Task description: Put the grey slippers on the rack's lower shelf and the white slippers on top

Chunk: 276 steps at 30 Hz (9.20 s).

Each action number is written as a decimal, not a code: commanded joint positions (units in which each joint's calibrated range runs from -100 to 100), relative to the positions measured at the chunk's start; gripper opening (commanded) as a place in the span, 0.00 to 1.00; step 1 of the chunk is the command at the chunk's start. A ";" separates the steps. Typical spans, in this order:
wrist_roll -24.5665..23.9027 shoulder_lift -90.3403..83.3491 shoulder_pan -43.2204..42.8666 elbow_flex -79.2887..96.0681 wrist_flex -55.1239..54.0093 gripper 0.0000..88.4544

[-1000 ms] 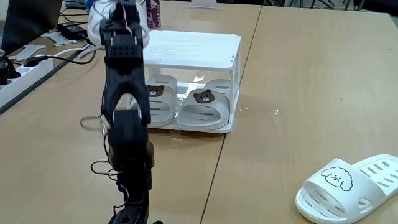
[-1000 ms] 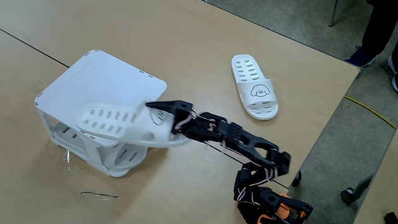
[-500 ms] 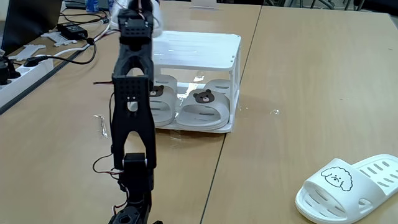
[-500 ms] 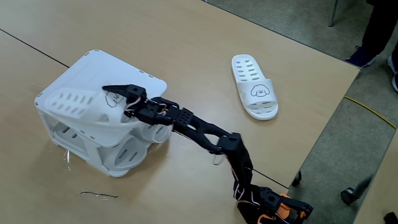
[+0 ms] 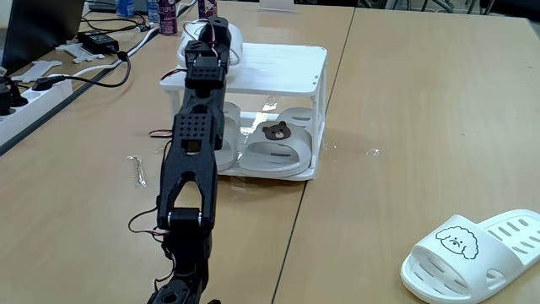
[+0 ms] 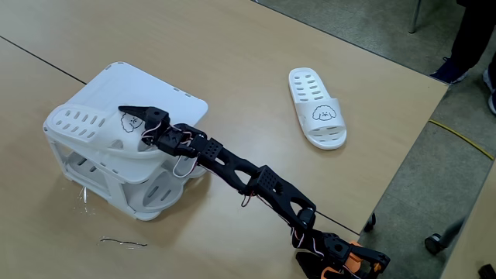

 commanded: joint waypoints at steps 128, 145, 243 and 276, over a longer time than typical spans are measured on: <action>0.42 -40.37 62.96 60.75 -28.99 0.01; 0.42 -83.87 44.87 90.06 -17.08 0.01; 0.42 -59.72 13.53 82.58 -17.69 0.28; 0.42 -112.73 24.06 163.95 -105.26 0.01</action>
